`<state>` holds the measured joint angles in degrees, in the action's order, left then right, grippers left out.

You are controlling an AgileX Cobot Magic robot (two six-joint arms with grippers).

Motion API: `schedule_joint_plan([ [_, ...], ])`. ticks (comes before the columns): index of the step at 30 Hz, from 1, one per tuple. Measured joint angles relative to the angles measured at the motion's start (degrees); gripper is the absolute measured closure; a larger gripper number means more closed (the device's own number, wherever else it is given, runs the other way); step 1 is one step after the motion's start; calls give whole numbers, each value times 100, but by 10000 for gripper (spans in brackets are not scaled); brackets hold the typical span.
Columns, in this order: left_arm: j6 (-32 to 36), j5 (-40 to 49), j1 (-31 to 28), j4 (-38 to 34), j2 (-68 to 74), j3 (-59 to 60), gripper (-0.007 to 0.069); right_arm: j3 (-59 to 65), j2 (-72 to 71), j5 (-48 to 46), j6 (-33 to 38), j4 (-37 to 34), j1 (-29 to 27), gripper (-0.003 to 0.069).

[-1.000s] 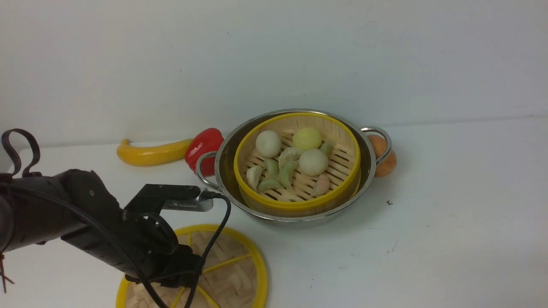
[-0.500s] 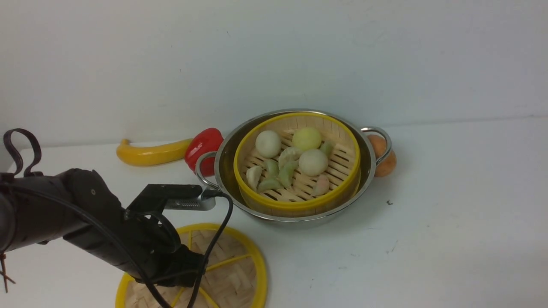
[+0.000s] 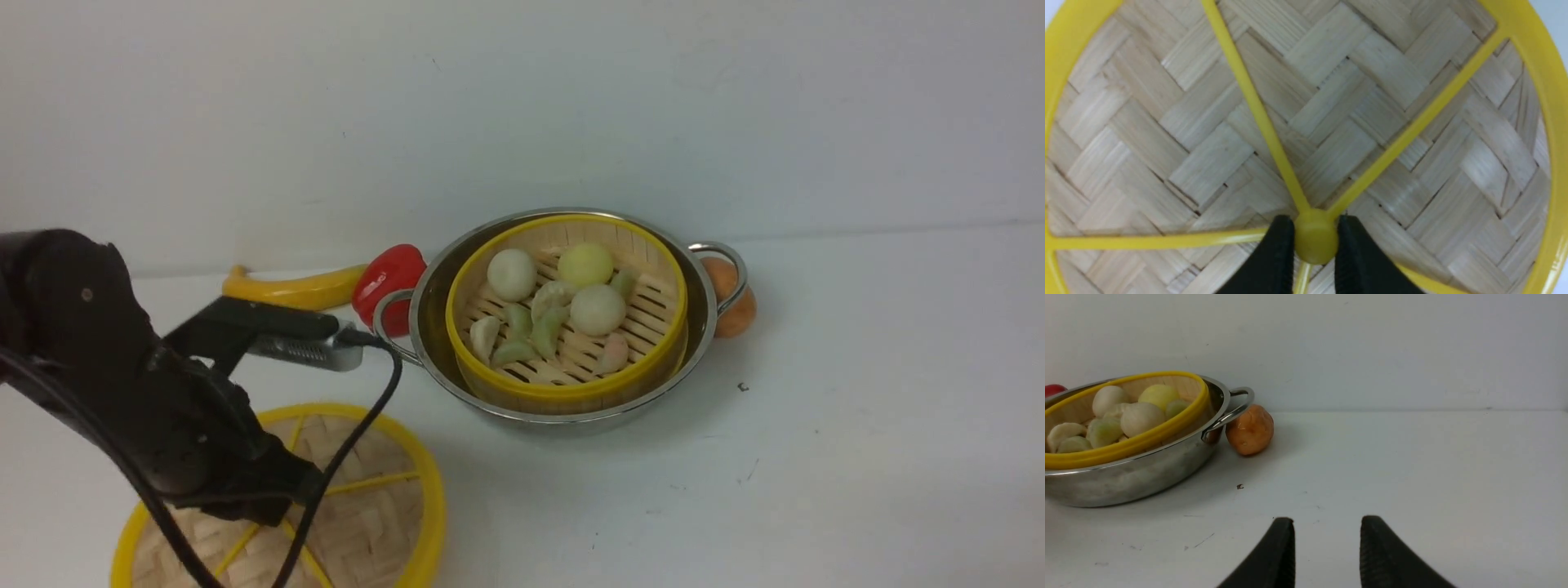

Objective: Place the steamer in the pot on the white table, and put the lid on the steamer.
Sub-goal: 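Grasp the bamboo steamer lid lying on the table by its centre knob, then place the yellow bamboo steamer lid onto the steamer in the pot with the left gripper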

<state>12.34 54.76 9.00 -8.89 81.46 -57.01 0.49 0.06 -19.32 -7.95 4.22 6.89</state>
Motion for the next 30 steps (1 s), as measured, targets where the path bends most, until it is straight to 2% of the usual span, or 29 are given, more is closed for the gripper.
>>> schedule_joint_plan([
  [8,28,396,0,19,-271,-1348,510,0,0,0,0,0,0,416],
  [12,334,401,0,-165,-125,-2058,510,0,0,0,0,0,0,416],
  [16,1106,401,0,-947,593,-2928,510,0,0,0,0,0,0,416],
  [20,1507,335,22,-1335,1221,-3338,510,0,0,0,0,0,0,416],
  [25,1739,21,207,-1370,2014,-3901,510,0,0,0,0,0,0,416],
  [30,1786,-443,644,-1247,2862,-4441,510,0,0,0,0,0,0,416],
])
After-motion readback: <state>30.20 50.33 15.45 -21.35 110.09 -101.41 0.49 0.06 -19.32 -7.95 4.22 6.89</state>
